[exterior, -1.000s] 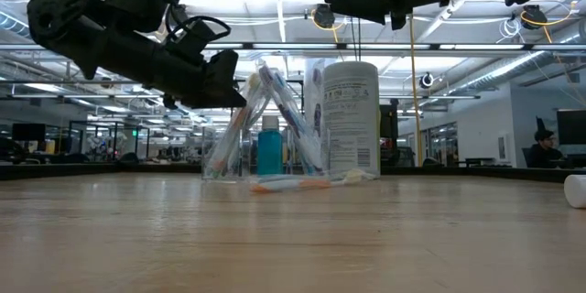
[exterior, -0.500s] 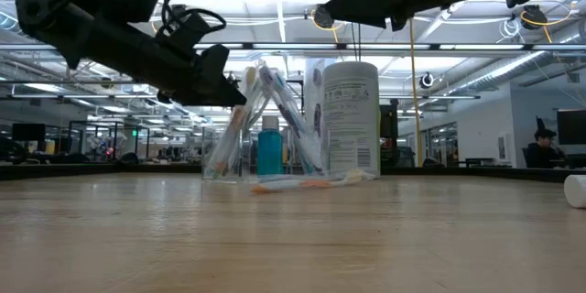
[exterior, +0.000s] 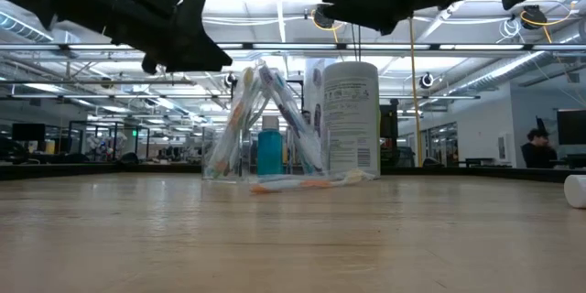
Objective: Pick & Place toothbrushing station
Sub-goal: Put the mouthwash into the transparent organizer
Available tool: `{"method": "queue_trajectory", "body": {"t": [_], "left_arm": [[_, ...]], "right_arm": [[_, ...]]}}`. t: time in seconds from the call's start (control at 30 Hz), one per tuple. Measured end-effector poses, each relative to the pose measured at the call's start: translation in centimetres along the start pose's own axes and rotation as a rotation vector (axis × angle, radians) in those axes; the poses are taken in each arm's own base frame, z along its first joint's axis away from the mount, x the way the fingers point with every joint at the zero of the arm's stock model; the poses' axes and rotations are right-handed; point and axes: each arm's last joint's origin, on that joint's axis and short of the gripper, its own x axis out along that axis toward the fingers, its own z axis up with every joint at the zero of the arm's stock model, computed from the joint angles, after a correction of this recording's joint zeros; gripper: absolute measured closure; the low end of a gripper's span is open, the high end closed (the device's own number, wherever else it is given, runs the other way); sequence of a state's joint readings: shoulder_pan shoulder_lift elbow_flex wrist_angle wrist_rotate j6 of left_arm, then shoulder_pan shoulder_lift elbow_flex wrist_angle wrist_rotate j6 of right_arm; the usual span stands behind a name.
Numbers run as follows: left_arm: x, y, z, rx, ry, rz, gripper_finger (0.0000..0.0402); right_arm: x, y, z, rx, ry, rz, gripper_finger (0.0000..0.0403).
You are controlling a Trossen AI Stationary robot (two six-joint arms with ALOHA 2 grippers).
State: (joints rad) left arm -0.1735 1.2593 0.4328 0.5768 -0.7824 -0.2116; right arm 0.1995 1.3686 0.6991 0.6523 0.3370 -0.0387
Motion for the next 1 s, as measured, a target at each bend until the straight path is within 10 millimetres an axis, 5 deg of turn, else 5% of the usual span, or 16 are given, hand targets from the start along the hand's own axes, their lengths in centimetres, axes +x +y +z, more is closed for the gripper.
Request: {"method": "queue_trajectory", "body": {"t": [0.33,0.57,1.0], "left_arm": [[0.3,0.9,1.0,0.002,-0.041,0.039,0.0238],[0.7,1.5,1.1,-0.001,-0.04,0.069,0.0238],[0.8,1.4,1.0,0.002,-0.029,0.031,0.0238]], "right_arm": [[0.7,4.5,0.1,-0.014,0.261,0.117,0.0191],[-1.8,6.9,0.2,0.024,0.386,0.126,0.0174],[-7.1,9.4,-3.4,0.14,0.865,0.179,0.0134]]}}
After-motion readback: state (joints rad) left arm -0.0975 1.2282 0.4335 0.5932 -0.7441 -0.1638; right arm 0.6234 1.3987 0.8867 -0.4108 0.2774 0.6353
